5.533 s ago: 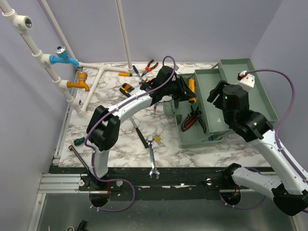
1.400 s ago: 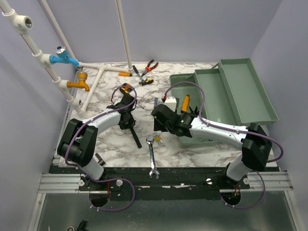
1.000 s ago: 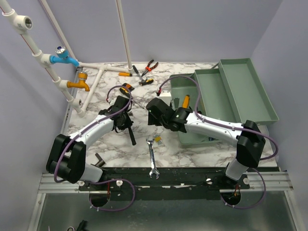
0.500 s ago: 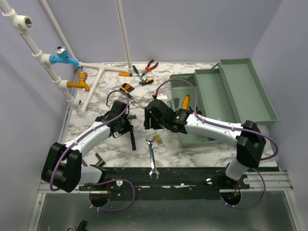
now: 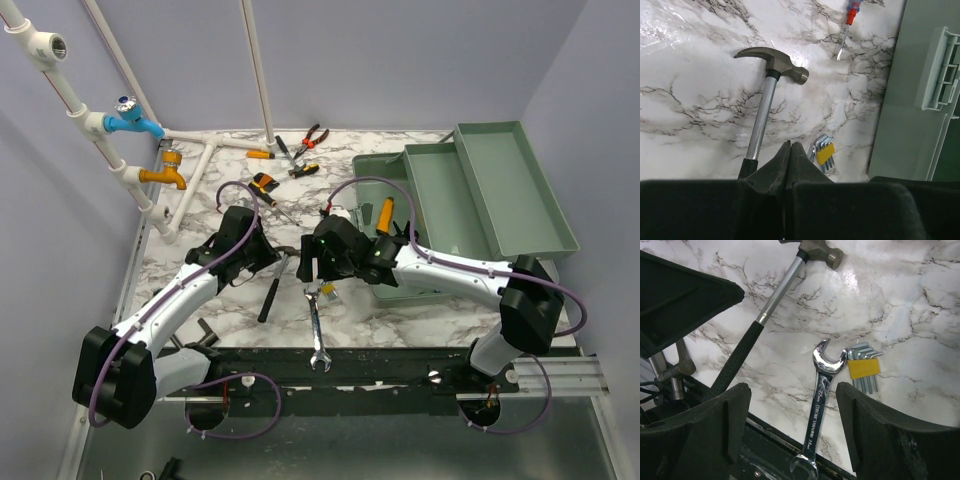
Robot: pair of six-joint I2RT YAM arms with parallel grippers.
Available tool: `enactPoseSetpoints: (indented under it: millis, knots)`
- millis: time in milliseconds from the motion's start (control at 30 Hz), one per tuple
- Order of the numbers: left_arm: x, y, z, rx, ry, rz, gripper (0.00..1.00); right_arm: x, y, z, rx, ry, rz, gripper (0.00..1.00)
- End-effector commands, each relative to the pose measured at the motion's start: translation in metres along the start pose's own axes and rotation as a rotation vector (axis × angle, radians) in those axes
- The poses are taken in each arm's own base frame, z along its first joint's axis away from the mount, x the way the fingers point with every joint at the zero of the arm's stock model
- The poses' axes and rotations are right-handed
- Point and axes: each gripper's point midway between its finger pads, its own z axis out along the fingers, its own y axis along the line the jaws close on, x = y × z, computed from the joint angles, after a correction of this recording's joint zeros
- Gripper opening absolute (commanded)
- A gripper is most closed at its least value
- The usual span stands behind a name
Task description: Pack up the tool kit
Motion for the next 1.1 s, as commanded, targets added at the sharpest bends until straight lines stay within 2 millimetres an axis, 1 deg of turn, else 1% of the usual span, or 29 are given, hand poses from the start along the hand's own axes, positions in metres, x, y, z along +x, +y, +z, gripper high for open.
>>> enactPoseSetpoints:
  millis: [0, 67, 100, 133, 200, 267, 333, 367, 467, 567, 633, 800, 900, 1000, 1067]
  knots:
    - [-0.003, -0.011, -0.005, 0.052, -0.003, 0.005, 0.0, -0.01, 0.015, -0.013, -0.077, -0.037, 0.021, 0.79]
    - [-0.003, -0.003, -0.003, 0.015, -0.007, 0.02, 0.0, -0.008, 0.009, -0.012, -0.054, -0.034, 0.02, 0.8]
    - [-0.004, 0.001, -0.003, -0.005, -0.009, 0.044, 0.09, -0.007, 0.006, -0.012, -0.039, -0.033, 0.026, 0.8]
    - [-0.003, 0.007, -0.002, -0.034, -0.002, 0.076, 0.29, -0.007, 0.003, -0.013, -0.025, -0.036, 0.029, 0.81]
    - [0.003, 0.016, -0.002, -0.086, 0.033, 0.166, 0.64, -0.009, 0.0, -0.016, -0.013, -0.049, 0.025, 0.81]
    - [0.012, 0.025, -0.002, -0.146, 0.081, 0.251, 0.83, -0.012, -0.002, -0.021, -0.007, -0.07, 0.021, 0.81]
    - [0.026, 0.032, -0.002, -0.197, 0.136, 0.327, 0.91, -0.018, -0.003, -0.027, -0.008, -0.095, 0.017, 0.81]
    - [0.035, 0.035, -0.001, -0.221, 0.171, 0.365, 0.93, -0.021, -0.003, -0.031, -0.006, -0.11, 0.017, 0.81]
    - [0.056, 0.043, 0.001, -0.279, 0.255, 0.429, 0.93, -0.028, -0.004, -0.04, -0.007, -0.142, 0.018, 0.81]
    - [0.077, 0.051, 0.007, -0.321, 0.339, 0.468, 0.85, -0.034, -0.006, -0.05, -0.008, -0.175, 0.021, 0.81]
    - [0.086, 0.058, 0.01, -0.348, 0.379, 0.469, 0.81, -0.038, -0.008, -0.056, -0.005, -0.196, 0.023, 0.81]
    - [0.096, 0.076, 0.013, -0.415, 0.427, 0.464, 0.76, -0.044, -0.013, -0.075, -0.013, -0.246, 0.031, 0.8]
    - [0.101, 0.082, 0.014, -0.438, 0.454, 0.465, 0.67, -0.048, -0.017, -0.085, -0.016, -0.28, 0.034, 0.8]
    - [0.104, 0.083, 0.013, -0.45, 0.465, 0.465, 0.53, -0.051, -0.022, -0.094, -0.012, -0.311, 0.04, 0.79]
    - [0.106, 0.084, 0.012, -0.453, 0.461, 0.459, 0.48, -0.053, -0.024, -0.098, -0.012, -0.326, 0.039, 0.78]
